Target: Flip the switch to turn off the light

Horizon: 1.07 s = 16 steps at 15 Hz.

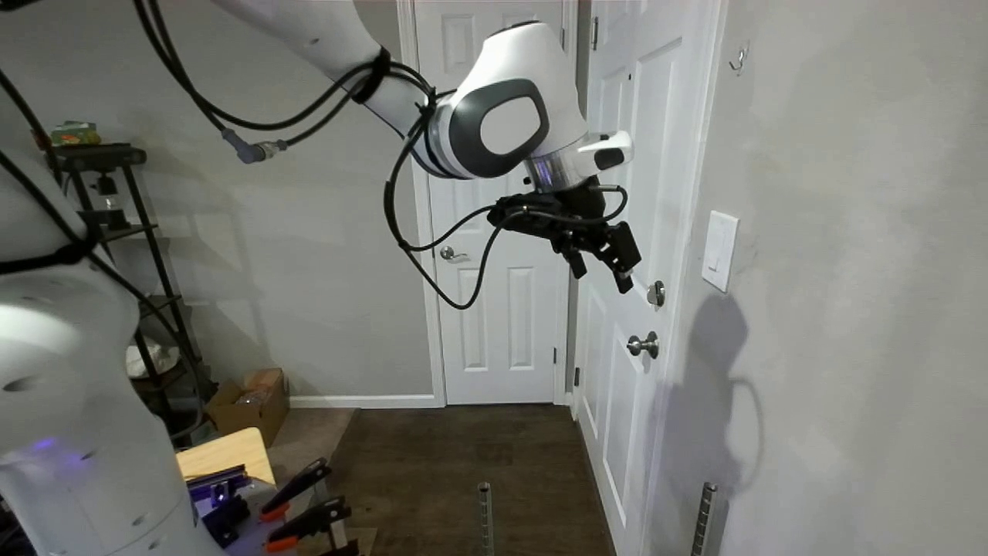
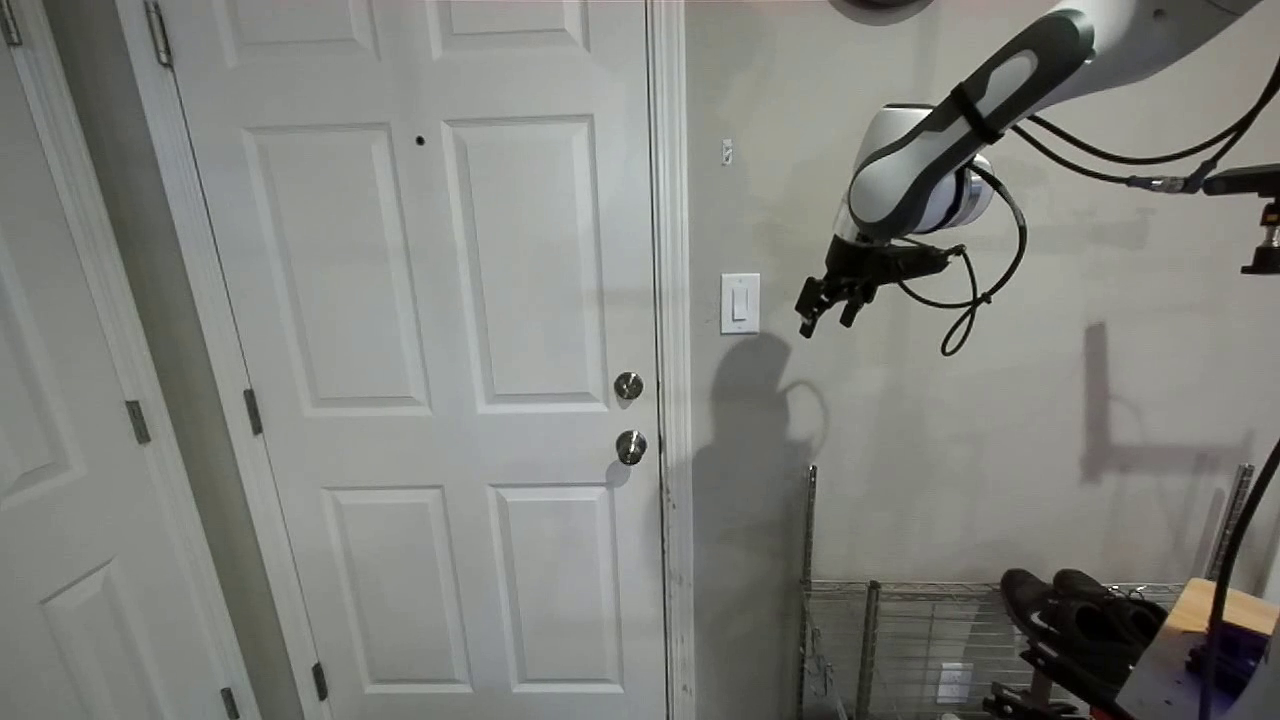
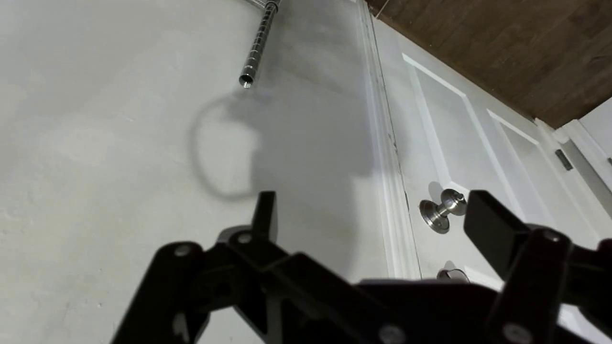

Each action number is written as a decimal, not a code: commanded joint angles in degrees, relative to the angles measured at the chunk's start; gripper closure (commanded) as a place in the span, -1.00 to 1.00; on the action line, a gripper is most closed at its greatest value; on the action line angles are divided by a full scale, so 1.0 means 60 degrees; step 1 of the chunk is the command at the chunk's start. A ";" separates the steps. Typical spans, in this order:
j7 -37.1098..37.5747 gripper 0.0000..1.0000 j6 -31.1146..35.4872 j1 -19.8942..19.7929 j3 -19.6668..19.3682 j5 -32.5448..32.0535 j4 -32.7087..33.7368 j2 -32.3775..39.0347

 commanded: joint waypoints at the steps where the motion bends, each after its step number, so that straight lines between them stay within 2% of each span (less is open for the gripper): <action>1: -0.0029 -1.00 -0.0035 -0.0127 0.0125 0.0034 0.0017 0.0006; 12: -0.0029 -1.00 -0.0035 -0.0125 0.0131 0.0034 0.0018 0.0003; 16: 0.0228 -1.00 0.0266 -0.0065 0.0227 0.0097 0.0410 0.0494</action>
